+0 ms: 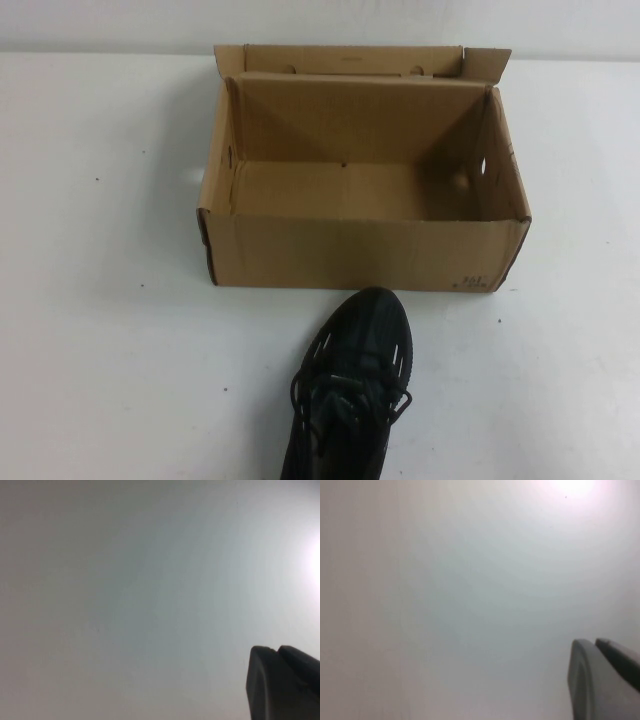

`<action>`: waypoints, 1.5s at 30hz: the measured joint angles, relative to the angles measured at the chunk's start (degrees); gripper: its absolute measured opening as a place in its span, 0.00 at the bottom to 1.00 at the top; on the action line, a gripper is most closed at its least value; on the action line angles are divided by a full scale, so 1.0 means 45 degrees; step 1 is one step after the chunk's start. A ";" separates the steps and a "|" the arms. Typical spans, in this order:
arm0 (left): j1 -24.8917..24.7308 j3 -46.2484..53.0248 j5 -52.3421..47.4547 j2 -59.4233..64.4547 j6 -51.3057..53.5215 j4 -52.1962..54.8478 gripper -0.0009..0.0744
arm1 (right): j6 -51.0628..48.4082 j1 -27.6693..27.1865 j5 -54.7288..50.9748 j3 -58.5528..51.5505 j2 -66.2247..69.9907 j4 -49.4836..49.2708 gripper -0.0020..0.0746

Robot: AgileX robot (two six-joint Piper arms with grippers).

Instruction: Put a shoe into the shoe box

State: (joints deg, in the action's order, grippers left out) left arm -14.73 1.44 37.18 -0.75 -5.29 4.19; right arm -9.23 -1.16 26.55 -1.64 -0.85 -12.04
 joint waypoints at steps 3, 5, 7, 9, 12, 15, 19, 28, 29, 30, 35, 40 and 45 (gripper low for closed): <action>0.0000 0.0000 0.0198 0.0000 0.0000 -0.0068 0.01 | 0.0121 0.0000 0.0289 0.0000 0.0000 0.0000 0.00; 0.0000 0.0000 0.0671 0.0000 -0.0207 -0.0130 0.01 | 0.0659 0.0000 0.0987 0.0000 0.0000 -0.0005 0.00; 0.0000 0.0000 0.1423 -0.0008 -0.0524 -0.0130 0.01 | 0.1233 0.0000 0.1973 0.0000 0.0000 -0.0005 0.00; 0.0000 0.0000 0.2585 -0.0008 -0.0668 -0.0160 0.01 | 0.1539 0.0000 0.3242 0.0000 0.0000 -0.0005 0.00; 0.0000 -0.0209 0.3300 -0.0029 -0.0762 -0.0528 0.01 | 0.2050 0.0000 0.4878 0.0000 0.0000 -0.0005 0.00; 0.0000 -0.1277 0.2745 -0.0029 -0.0732 -0.1045 0.01 | 0.3035 0.0000 0.5189 0.0610 0.0000 -0.0027 0.00; 0.0000 -0.3601 0.0651 -0.0029 -0.0118 -0.1324 0.01 | 0.4032 0.0000 0.4193 0.2308 0.0000 -0.0027 0.00; 0.0000 -0.8473 -0.4909 0.2052 0.0370 -0.1286 0.01 | 0.4276 0.0000 -0.1341 0.7136 0.0728 -0.0027 0.00; 0.0000 -0.8864 -0.5658 0.2458 0.0370 -0.1286 0.01 | 0.4276 0.0000 -0.2449 0.7671 0.1074 -0.0027 0.00; 0.0000 -0.9180 -0.6332 0.2870 0.0370 -0.1286 0.01 | 0.4276 0.0000 -0.3438 0.8091 0.1386 -0.0027 0.00; 0.0000 -0.9619 -0.8902 0.4441 0.0394 -0.1234 0.01 | 0.4093 0.0000 -0.9667 0.9664 0.3607 -0.0321 0.00; 0.0000 -0.9619 -1.1779 0.5314 0.0413 -0.1210 0.01 | 0.2902 0.0000 -1.2894 0.9608 0.5196 -0.0128 0.00; 0.0000 -0.9619 -1.4092 0.6058 0.0413 -0.1190 0.01 | 0.2472 0.0062 -1.4134 0.9537 0.5996 -0.2078 0.00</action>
State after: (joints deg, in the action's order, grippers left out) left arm -14.73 -41.85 -26.24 26.51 -3.44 -1.17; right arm 1.90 -0.88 -37.05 41.28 26.13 -21.39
